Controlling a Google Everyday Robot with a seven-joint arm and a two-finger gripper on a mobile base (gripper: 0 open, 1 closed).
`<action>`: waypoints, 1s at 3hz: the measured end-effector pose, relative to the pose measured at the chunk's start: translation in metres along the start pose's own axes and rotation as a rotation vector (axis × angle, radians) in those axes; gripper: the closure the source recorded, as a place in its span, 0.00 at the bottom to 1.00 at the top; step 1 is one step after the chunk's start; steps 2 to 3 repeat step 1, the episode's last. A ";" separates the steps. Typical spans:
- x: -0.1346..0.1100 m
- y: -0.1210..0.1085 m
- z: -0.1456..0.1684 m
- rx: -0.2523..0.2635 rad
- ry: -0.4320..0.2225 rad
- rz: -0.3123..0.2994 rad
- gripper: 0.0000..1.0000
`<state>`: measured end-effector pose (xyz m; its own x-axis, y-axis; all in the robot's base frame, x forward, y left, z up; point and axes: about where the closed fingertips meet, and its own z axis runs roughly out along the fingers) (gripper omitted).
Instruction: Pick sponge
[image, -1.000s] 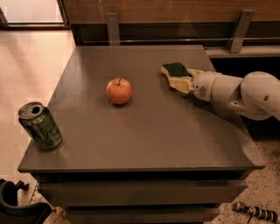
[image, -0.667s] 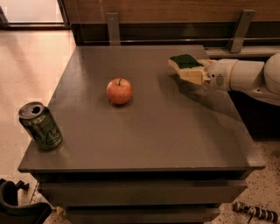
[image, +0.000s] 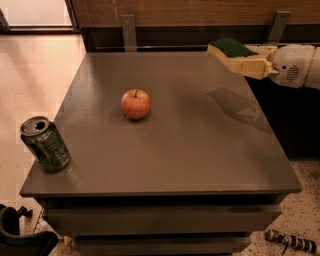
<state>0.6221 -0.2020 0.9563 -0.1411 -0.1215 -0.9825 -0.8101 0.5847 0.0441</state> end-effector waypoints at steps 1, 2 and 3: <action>-0.004 0.005 0.001 -0.021 -0.001 -0.007 1.00; -0.004 0.005 0.001 -0.021 -0.001 -0.007 1.00; -0.004 0.005 0.001 -0.021 -0.001 -0.007 1.00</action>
Offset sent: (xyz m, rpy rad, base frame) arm 0.0000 0.0000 0.0000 0.0000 0.0000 0.0000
